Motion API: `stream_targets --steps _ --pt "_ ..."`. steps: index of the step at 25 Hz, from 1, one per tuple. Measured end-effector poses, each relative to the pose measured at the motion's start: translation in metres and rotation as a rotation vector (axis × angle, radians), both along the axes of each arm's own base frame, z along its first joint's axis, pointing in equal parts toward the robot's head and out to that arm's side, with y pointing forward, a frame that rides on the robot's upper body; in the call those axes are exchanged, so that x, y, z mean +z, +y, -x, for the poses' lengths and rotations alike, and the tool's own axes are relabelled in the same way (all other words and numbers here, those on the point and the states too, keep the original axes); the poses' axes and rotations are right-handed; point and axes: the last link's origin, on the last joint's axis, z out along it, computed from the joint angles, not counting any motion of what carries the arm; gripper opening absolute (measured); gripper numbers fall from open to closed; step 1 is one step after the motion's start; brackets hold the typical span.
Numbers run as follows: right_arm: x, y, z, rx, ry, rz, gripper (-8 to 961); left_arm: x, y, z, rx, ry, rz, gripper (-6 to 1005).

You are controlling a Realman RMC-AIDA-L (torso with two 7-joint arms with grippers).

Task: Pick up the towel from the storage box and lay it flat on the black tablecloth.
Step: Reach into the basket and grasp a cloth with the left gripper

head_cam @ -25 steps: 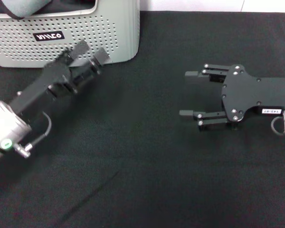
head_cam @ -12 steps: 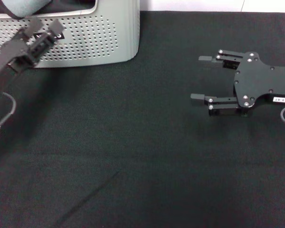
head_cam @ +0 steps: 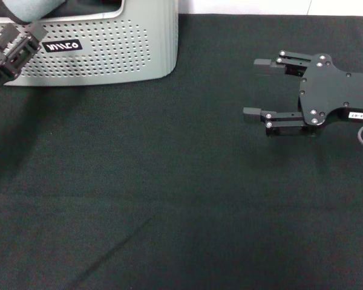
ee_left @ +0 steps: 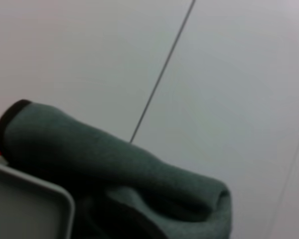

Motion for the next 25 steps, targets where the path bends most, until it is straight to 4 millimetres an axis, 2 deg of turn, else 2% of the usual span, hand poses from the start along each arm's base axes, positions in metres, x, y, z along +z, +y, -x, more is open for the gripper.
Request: stream_targets --steps 10,15,25 --pt "0.002 0.001 0.001 -0.001 0.005 -0.009 800 0.000 0.018 -0.005 0.010 0.054 -0.007 750" --pt "0.002 0.002 0.001 0.000 0.006 -0.011 800 0.006 0.022 -0.008 -0.003 0.060 -0.031 743" --pt "0.003 0.003 0.003 0.004 0.005 -0.017 799 0.010 0.021 -0.015 -0.042 0.009 -0.026 728"
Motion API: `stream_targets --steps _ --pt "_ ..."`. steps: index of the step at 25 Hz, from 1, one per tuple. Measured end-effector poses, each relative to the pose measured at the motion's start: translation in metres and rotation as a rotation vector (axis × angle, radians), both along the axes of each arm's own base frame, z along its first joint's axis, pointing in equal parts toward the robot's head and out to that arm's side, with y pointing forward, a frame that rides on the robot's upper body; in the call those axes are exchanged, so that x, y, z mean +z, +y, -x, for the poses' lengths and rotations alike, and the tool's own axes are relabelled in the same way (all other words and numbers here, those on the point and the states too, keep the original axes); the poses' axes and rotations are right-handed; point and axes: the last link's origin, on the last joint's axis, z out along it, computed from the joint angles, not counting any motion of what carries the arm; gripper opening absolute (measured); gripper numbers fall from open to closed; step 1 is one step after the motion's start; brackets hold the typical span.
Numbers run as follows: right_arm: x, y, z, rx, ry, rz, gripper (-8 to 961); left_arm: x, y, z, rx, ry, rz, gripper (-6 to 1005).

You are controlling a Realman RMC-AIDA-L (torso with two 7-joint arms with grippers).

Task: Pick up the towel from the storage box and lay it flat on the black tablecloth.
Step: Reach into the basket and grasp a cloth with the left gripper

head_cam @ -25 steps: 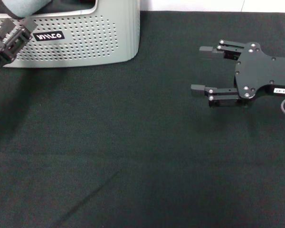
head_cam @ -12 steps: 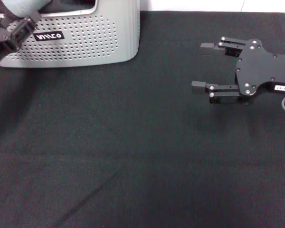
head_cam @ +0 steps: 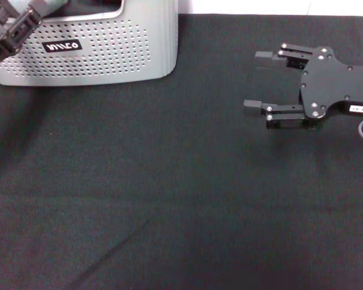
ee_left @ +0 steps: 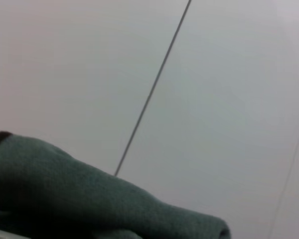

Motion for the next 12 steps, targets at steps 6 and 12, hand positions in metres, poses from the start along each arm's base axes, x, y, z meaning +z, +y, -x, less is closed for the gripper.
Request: stream_targets --steps 6,12 --pt "0.000 0.002 0.002 0.000 -0.001 -0.004 799 -0.007 0.000 -0.006 -0.022 -0.036 0.076 719" --pt "-0.001 0.003 0.002 0.000 -0.001 -0.004 799 -0.018 0.005 -0.015 -0.049 -0.015 0.111 710"
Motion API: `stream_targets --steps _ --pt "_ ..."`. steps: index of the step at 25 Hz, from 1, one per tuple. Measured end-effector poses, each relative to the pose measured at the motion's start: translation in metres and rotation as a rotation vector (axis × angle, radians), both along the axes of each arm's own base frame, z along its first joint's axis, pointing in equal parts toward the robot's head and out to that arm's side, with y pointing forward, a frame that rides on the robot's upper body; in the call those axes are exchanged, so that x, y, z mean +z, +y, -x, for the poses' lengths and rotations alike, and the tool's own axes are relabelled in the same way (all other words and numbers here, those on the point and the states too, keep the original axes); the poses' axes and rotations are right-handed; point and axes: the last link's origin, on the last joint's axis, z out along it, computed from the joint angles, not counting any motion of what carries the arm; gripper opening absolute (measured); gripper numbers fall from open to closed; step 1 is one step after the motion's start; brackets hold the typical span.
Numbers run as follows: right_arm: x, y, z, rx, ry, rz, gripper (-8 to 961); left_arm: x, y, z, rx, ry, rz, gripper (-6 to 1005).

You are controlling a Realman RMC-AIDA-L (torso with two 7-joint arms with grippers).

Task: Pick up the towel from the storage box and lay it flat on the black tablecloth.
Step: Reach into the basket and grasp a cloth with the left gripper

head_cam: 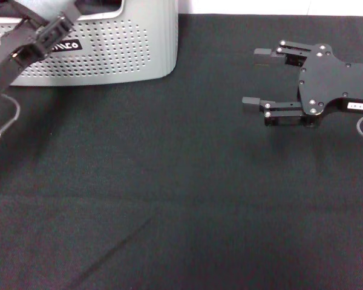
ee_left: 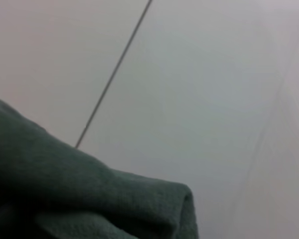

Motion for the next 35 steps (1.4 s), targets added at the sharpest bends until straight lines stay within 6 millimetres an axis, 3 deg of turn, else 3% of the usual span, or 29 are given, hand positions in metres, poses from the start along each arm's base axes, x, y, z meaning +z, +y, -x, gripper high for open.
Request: stream_targets --steps 14,19,30,32,35 --pt "-0.001 -0.001 -0.001 -0.005 0.002 0.002 800 -0.001 0.011 -0.009 -0.006 -0.014 -0.003 689" --pt "-0.002 -0.001 0.000 0.000 0.000 0.005 800 0.000 0.015 -0.004 0.055 -0.060 0.001 445" --pt "-0.002 -0.001 -0.001 -0.002 0.002 0.007 800 0.001 0.016 0.001 0.107 -0.118 -0.015 238" --pt "-0.002 -0.002 0.000 -0.001 0.002 0.007 799 0.002 0.015 0.001 0.104 -0.120 -0.015 19" --pt "-0.002 -0.002 0.000 0.000 0.002 0.008 799 0.001 0.015 0.000 0.098 -0.121 -0.014 9"
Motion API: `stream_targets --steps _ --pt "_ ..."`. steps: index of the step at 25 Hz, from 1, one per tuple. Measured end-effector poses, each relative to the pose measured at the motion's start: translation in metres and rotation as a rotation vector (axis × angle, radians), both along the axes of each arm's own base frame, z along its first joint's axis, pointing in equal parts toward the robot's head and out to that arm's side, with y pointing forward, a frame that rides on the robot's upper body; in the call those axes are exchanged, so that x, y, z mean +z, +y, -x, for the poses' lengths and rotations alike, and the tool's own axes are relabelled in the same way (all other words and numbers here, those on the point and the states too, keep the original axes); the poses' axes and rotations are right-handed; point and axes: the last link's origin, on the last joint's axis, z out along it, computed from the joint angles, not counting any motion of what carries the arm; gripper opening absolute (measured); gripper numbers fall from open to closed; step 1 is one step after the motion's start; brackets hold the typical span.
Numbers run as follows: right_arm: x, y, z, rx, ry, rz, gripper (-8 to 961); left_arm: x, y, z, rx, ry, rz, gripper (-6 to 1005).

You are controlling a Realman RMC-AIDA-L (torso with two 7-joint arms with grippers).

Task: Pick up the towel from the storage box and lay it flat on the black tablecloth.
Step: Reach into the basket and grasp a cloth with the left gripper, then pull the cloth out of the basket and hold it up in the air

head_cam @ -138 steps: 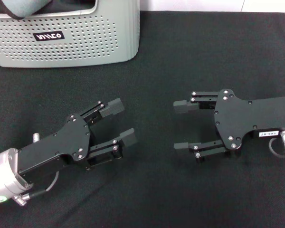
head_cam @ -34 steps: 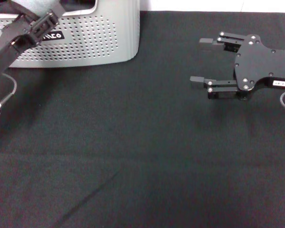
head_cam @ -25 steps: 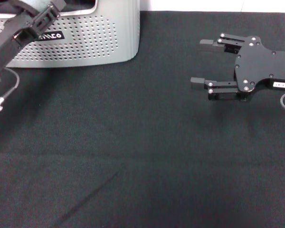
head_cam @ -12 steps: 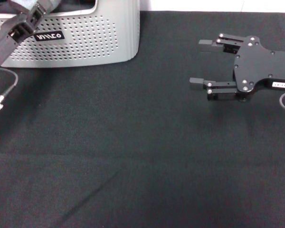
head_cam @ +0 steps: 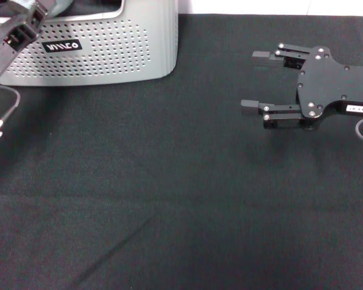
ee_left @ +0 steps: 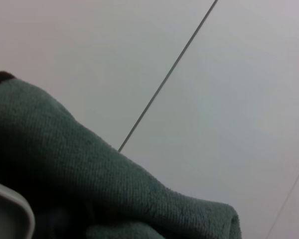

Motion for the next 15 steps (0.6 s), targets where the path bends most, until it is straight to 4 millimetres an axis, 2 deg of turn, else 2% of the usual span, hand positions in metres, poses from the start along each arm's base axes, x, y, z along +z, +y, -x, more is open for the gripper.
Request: stream_targets --steps 10,15 --pt "0.000 0.000 0.000 0.001 0.000 0.002 799 0.001 -0.003 -0.001 -0.002 -0.053 0.016 0" --pt "0.000 -0.001 -0.001 -0.001 0.002 0.002 799 0.014 -0.008 -0.015 -0.099 -0.132 0.015 -1"
